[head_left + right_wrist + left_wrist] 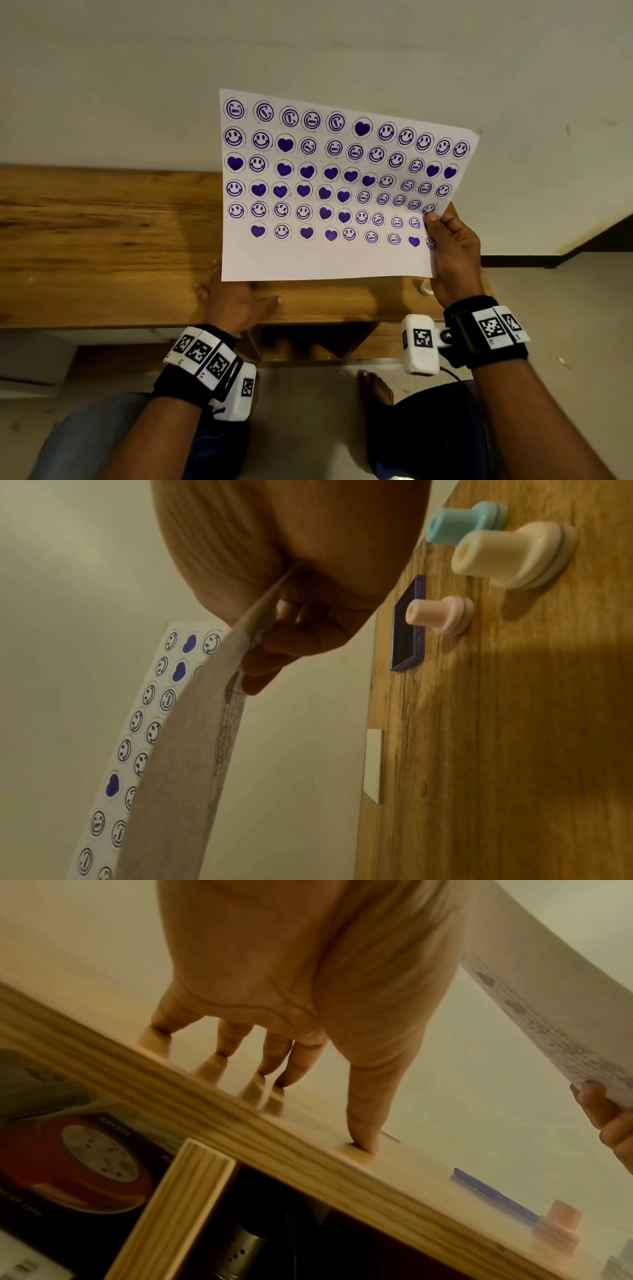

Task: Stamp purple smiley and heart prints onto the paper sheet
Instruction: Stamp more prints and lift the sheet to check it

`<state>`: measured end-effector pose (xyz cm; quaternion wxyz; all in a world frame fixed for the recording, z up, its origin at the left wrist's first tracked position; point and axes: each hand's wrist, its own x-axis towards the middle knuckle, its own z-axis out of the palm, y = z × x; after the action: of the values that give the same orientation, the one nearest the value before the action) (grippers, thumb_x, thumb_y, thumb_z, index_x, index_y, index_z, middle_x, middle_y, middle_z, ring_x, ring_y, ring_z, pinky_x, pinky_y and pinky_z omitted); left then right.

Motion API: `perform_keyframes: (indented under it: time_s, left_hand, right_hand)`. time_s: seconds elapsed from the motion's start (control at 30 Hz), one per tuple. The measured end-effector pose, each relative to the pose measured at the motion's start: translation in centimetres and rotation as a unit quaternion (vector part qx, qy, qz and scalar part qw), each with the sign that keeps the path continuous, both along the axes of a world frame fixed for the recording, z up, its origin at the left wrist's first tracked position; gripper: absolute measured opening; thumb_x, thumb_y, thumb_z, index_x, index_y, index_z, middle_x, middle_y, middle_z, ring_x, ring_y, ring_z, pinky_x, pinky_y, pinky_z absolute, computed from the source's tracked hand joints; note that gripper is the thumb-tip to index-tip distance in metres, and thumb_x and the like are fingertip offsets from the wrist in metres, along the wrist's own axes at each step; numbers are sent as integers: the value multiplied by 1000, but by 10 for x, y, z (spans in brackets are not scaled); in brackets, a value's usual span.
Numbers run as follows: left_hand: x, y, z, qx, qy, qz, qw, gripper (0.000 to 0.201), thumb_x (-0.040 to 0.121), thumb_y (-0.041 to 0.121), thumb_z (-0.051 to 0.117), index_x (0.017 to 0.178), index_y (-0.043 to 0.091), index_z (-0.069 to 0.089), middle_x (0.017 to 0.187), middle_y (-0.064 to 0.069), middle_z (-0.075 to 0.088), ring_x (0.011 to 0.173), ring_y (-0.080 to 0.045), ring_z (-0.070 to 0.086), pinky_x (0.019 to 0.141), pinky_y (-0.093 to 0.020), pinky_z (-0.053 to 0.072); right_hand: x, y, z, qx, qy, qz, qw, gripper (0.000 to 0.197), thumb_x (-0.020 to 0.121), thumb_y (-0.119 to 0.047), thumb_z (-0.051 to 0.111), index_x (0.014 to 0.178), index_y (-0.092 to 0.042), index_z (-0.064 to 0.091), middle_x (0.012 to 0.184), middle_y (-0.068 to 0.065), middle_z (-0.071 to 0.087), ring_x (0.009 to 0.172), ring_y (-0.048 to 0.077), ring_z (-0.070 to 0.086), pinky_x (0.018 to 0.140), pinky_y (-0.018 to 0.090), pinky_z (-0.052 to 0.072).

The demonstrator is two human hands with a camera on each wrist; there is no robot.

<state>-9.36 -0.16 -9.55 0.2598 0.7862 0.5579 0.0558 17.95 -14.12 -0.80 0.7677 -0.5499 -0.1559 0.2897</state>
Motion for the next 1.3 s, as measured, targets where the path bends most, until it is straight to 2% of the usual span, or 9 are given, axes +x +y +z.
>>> perform_keyframes:
  time_s: [0.1, 0.4, 0.67, 0.93, 1.17, 1.3]
  left_hand:
    - [1, -1, 3, -3, 4, -3, 1000, 100, 71, 65, 69, 148, 36, 12, 158, 0, 19, 147, -28, 9, 116, -59, 0]
    - [2, 2, -6, -8, 24, 2, 1000, 99, 70, 70, 65, 149, 35, 15, 158, 0, 20, 147, -27, 10, 116, -58, -4]
    - [2, 2, -1, -6, 60, -16, 998, 99, 72, 72, 61, 149, 33, 13, 158, -3, 19, 146, -29, 10, 116, -59, 0]
    - [1, 1, 0, -8, 51, -16, 999, 97, 73, 71, 60, 149, 32, 14, 158, -2, 18, 147, -29, 8, 116, -59, -3]
    - [0, 2, -3, -8, 27, -12, 1000, 98, 72, 69, 64, 148, 36, 11, 158, 0, 17, 146, -27, 9, 115, -60, 0]
    - [0, 3, -3, -6, 36, -16, 999, 99, 72, 70, 63, 148, 36, 9, 159, -1, 16, 147, -28, 8, 115, -60, 0]
  right_hand:
    - [-1, 0, 0, -3, 0, -3, 1000, 30, 99, -9, 56, 126, 5, 58, 100, 7, 77, 84, 19, 74, 66, 29, 59]
    - [1, 0, -1, -14, -13, 2, 1000, 22, 99, -8, 55, 119, -1, 62, 97, 4, 78, 82, 16, 74, 65, 28, 58]
    - [1, 0, -3, -23, -11, -4, 1000, 25, 99, -10, 56, 122, 2, 60, 96, 4, 78, 81, 16, 74, 65, 29, 59]
    - [1, -1, -2, -21, -14, 4, 1000, 24, 99, -9, 56, 121, 0, 60, 96, 2, 78, 82, 15, 74, 65, 28, 58]
    - [1, -1, -3, -26, -13, -2, 1000, 33, 99, -10, 57, 128, 5, 56, 99, 5, 77, 83, 17, 74, 65, 29, 59]
    - [1, -1, -4, -20, -13, 0, 1000, 29, 99, -9, 57, 124, 4, 59, 101, 6, 77, 86, 18, 74, 68, 29, 59]
